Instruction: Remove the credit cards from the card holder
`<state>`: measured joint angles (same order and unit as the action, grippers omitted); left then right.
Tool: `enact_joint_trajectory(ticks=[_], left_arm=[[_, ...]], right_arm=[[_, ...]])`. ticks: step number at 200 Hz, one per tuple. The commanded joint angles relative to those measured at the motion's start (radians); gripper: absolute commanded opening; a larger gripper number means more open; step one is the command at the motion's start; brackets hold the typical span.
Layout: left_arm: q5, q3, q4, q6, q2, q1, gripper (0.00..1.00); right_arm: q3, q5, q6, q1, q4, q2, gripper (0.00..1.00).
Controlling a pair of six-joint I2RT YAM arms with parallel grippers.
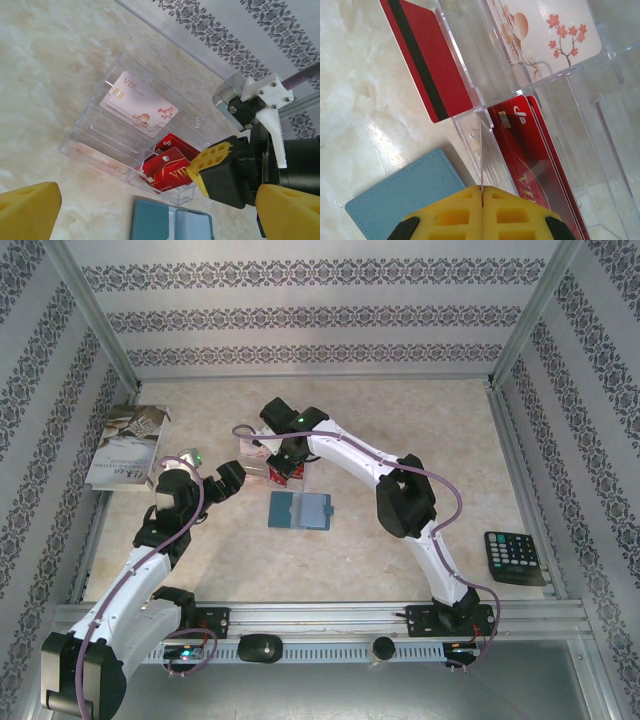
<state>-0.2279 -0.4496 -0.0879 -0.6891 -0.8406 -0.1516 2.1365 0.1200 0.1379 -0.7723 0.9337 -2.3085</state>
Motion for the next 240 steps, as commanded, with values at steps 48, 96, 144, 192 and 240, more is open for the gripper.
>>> enact_joint_trajectory(ticks=[48,96,144,192,240], left_arm=[[-0.101,0.131,-0.498,-0.106,-0.008,-0.006,0.9],[-0.28,0.16,-1.112,-0.244,-0.246,-0.006,0.7],[-0.387,0.078,-1.343,-0.328,-0.397,-0.011,0.45],[-0.399,0.061,-1.342,-0.348,-0.37,-0.009,0.53],[-0.379,0.072,-1.34,-0.37,-0.309,0.013,0.62]], right_arm=[[-0.42,0.067,-0.126,0.051,-0.481,0.435,0.0],[-0.834,0.36,-0.496,0.14,-1.091,0.661,0.0],[-0.922,0.573,-0.731,0.146,-1.352,0.702,0.0],[-0.975,0.652,-0.848,0.14,-1.522,0.712,0.0],[-1.036,0.648,-0.895,0.154,-1.617,0.749,0.0]])
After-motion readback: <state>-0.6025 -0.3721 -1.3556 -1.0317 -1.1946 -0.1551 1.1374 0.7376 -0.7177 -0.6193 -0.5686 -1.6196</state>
